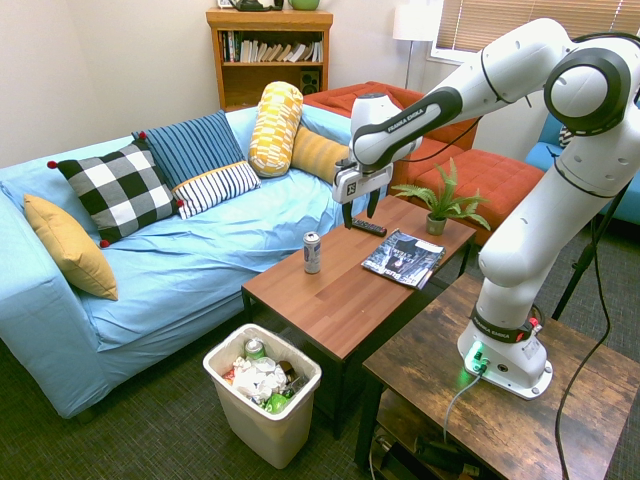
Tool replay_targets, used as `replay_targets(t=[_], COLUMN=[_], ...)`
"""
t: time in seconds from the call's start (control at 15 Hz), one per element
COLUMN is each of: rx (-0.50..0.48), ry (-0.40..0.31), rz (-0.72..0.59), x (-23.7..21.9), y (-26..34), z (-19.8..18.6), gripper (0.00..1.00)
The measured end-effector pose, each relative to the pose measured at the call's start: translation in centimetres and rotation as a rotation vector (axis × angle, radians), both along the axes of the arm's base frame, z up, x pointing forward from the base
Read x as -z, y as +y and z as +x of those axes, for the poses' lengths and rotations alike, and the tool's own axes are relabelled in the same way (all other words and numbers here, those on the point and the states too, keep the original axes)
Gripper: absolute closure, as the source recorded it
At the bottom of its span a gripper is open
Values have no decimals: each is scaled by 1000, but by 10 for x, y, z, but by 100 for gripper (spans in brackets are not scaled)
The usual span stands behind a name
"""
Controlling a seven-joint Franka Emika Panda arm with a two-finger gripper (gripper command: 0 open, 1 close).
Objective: Throw the can in the trash bin
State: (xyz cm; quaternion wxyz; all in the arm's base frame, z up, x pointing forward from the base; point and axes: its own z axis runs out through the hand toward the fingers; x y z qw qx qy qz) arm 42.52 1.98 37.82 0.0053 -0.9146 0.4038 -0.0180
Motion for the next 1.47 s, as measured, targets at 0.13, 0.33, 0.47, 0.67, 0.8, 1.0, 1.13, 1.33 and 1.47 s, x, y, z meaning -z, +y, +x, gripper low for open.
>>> replay_targets(t=[0.13, 0.33, 0.47, 0.67, 0.8, 1.0, 1.13, 1.33, 1.47], rx=[2, 13, 38, 79, 98, 104, 102, 96, 93], ry=[-6, -23, -45, -66, -71, -73, -67, -43, -27], rz=[0, -5, -10, -10, -4, 1, 7, 18, 16], x=[1, 11, 16, 27, 37, 46, 56, 80, 97], y=[0, 0, -9, -27, -37, -41, -37, -30, -26], z=[2, 10, 22, 47, 69, 102, 121, 145, 159], gripper=[0, 0, 0, 0, 0, 0, 0, 0, 0])
